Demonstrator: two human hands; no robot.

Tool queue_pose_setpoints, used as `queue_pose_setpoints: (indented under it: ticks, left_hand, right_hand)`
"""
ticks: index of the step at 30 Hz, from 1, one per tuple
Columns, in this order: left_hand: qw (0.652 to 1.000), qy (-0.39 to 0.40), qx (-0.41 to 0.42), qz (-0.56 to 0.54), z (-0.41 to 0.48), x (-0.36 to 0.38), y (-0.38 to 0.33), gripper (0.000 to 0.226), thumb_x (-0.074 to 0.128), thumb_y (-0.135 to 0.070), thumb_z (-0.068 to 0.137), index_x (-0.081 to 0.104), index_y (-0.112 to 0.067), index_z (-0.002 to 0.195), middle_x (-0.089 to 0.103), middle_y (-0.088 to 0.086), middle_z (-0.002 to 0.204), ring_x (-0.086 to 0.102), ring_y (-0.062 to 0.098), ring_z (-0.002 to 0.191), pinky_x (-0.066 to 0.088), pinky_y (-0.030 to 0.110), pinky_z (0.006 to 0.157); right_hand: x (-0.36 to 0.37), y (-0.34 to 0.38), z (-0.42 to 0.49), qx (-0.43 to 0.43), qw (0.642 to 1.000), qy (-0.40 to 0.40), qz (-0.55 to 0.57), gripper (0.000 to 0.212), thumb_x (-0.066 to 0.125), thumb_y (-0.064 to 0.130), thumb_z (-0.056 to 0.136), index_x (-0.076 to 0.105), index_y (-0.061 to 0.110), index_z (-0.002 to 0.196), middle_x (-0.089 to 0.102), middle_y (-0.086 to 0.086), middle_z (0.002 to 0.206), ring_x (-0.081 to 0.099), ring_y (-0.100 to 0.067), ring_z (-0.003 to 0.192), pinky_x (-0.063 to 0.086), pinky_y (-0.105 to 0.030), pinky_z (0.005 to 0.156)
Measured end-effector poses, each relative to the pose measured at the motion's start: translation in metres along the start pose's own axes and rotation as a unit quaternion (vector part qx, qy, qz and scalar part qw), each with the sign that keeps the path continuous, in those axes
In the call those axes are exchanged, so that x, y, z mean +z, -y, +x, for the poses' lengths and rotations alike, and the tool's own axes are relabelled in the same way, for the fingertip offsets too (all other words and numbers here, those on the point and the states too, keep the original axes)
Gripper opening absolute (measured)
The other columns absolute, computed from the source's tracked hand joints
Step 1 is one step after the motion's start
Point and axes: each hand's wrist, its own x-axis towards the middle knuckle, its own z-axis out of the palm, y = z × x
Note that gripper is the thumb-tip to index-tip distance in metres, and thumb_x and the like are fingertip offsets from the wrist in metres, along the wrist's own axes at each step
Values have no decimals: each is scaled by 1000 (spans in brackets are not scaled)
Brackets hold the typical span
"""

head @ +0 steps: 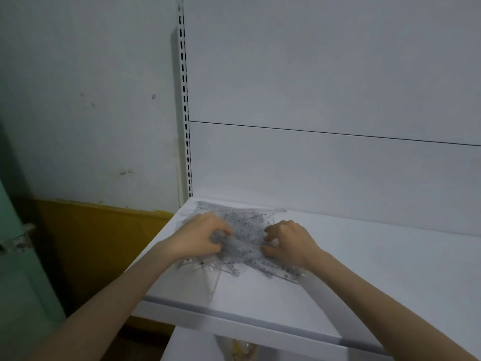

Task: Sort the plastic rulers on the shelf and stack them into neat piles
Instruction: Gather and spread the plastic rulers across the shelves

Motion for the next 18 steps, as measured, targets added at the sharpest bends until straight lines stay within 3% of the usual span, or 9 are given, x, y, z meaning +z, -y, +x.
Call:
queue_pose_setpoints:
  ticks: [4,9,14,18]
  left_hand:
    - [1000,-12,20,-6,1,-1,-4,32,67,-18,82,67,-26,113,62,-8,110,50,7,103,43,29,92]
    - [998,-28,48,3,-2,0,-2,16,66,-19,85,73,-22,100,57,-10,99,47,4,94,42,25,87]
    - [990,-109,87,-30,-5,-4,-1,12,62,-19,89,70,-18,98,60,-12,102,50,4,101,41,21,89]
    - [983,-158,55,-75,-2,-19,-10,7,50,-19,96,57,-20,98,65,-8,98,63,8,92,52,27,81]
  right_hand:
    - [-9,-2,-3,-29,999,-24,-14,16,55,25,84,68,16,80,70,-2,89,57,-24,78,39,-27,65]
    - [-14,-3,-8,-14,997,-72,19,22,49,27,84,67,14,84,70,-1,84,58,-25,74,46,-30,66]
    - [-20,-7,-9,-2,993,-109,40,16,50,24,92,64,16,92,71,1,81,65,-25,73,49,-31,65]
    - [-29,-9,-12,50,979,-98,170,16,44,20,95,58,15,89,70,7,75,67,-14,57,53,-33,65]
